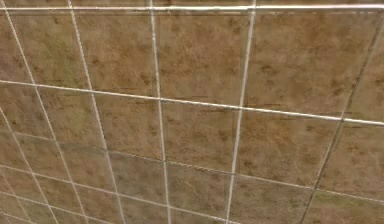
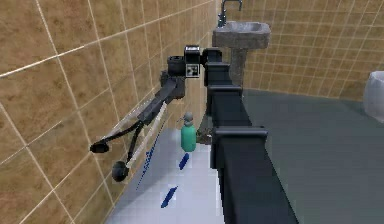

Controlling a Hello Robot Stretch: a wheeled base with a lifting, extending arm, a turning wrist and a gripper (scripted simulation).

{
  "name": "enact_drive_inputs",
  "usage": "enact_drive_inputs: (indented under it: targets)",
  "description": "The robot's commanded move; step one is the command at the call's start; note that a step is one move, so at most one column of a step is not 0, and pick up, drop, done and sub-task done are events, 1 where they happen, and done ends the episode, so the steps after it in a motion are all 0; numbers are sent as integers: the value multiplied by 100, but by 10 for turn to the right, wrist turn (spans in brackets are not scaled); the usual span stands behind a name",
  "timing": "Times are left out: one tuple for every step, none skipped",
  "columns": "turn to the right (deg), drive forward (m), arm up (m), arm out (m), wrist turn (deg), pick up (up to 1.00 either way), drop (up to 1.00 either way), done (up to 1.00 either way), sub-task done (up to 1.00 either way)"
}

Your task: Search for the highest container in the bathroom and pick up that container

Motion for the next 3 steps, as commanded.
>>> enact_drive_inputs:
  targets:
    - [0,0,0,0,450,0,0,0,0]
    - [0,0,0,0,450,0,0,0,0]
    - [0,0,0,0,390,0,0,0,0]
